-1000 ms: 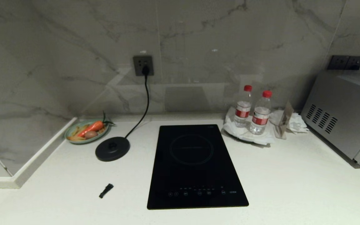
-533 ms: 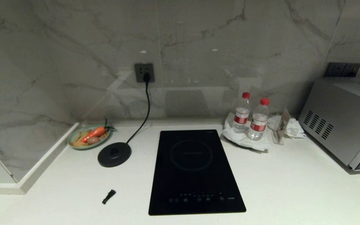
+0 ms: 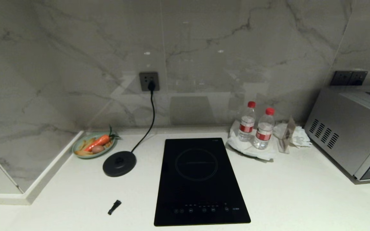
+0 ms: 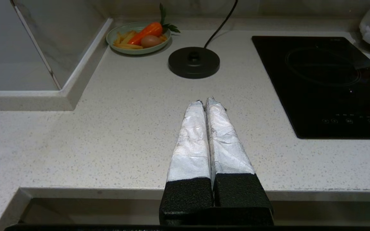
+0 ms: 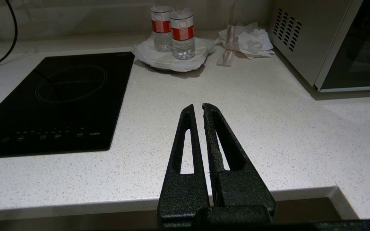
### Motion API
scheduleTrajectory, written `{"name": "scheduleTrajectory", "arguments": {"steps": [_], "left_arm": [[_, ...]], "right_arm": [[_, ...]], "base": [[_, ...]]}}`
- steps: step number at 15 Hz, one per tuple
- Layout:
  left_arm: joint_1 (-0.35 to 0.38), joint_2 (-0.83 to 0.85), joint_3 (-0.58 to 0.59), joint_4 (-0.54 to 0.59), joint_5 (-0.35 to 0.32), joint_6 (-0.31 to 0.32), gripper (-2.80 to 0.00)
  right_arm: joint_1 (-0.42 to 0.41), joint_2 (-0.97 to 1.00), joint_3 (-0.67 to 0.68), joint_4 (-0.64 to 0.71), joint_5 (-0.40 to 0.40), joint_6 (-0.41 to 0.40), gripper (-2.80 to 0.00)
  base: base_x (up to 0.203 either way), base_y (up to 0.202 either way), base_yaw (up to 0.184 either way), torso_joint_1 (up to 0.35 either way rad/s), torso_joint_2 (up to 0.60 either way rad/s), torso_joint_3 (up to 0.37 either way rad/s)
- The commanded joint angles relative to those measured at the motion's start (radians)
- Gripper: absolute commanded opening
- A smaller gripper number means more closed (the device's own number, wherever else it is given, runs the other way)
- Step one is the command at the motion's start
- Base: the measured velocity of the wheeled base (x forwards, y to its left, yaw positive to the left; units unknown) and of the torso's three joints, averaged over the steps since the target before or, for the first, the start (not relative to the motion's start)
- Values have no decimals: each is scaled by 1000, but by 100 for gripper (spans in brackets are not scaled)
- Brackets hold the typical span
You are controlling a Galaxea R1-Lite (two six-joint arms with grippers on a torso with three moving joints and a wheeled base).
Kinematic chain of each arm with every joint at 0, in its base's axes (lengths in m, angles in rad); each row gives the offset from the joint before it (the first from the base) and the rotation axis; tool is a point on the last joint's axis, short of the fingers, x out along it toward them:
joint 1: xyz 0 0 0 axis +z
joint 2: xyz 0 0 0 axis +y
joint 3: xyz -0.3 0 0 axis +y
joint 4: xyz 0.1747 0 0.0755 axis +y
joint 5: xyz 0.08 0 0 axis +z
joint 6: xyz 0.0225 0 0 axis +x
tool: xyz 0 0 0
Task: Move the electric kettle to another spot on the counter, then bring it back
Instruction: Grab the kettle
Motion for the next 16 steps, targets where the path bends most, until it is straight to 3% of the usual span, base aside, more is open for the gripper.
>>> {"name": "scheduleTrajectory", "arguments": {"steps": [1, 7, 16], "left_arm": [[0, 2, 0, 0, 1, 0, -280], [0, 2, 0, 0, 1, -2, -280], [0, 2, 0, -1, 2, -3, -280]], "right_arm": [[0, 0, 0, 1, 0, -1, -280], [0, 0, 0, -1, 0, -1, -280], [0, 0, 0, 1, 2, -2, -280]], "base": [[0, 0, 0, 145, -333, -188], [0, 0, 0, 106, -247, -134], [0, 0, 0, 0, 0, 0]]}}
